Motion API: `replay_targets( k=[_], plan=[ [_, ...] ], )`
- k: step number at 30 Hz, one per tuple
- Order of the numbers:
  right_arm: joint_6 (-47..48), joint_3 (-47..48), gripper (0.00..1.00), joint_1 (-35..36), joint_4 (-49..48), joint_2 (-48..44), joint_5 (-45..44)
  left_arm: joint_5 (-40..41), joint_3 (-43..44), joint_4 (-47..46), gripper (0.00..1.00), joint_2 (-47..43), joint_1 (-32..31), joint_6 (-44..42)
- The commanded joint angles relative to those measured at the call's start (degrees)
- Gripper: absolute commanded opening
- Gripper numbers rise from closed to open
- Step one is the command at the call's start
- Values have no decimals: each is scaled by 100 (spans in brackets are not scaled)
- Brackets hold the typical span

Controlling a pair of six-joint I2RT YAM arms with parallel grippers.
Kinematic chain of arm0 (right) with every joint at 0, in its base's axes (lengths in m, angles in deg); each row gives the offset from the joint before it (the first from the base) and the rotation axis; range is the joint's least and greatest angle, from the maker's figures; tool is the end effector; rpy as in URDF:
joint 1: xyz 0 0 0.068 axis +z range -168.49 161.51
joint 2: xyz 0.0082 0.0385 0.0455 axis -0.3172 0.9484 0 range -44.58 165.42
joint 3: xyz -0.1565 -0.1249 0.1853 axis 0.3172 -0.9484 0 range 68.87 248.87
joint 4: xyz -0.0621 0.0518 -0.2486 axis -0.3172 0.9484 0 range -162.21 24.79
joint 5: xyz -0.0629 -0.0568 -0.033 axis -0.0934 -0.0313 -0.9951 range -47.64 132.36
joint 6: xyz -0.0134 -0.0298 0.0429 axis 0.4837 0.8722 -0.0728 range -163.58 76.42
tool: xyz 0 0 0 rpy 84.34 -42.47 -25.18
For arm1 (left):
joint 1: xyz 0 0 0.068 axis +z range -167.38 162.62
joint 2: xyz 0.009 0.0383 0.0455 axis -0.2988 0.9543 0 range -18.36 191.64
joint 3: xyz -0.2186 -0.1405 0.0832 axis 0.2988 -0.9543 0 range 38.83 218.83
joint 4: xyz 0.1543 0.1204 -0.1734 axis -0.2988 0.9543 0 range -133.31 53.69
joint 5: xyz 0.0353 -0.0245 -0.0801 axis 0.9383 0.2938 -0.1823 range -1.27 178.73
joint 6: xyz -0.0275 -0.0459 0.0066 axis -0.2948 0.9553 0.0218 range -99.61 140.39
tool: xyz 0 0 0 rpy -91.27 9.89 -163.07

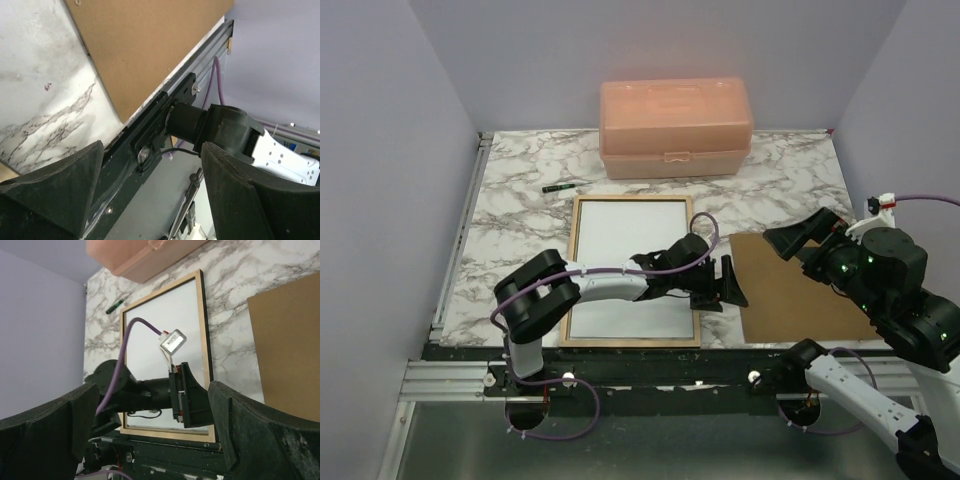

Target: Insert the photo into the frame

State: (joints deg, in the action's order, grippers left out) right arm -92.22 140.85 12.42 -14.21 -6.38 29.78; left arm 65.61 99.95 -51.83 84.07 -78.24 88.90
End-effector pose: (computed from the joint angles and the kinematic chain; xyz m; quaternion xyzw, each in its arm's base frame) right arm 0.0743 0.0354 0.4182 0.1874 0.8155 0.2747 0.4737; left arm 0.1778 -0.3477 0.1969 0.0384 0.8647 -0.4992 0.0416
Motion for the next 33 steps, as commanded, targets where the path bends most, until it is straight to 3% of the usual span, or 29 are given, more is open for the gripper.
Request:
replay_targets(
  k=[1,4,16,33],
  plan=[
    [-107,287,100,19,149,-145,-402,371,189,-460,78,355,-79,308],
    [-157,282,100,20,132,-159,-373,472,251,-524,70,596,-117,388],
    [-206,360,100,18,294,-121,-326,953,734,-219,58,1328,-189,678],
    [-157,337,100,20,295,-148,-315,1207,1374,-72,53,2216,-221,676]
  ],
)
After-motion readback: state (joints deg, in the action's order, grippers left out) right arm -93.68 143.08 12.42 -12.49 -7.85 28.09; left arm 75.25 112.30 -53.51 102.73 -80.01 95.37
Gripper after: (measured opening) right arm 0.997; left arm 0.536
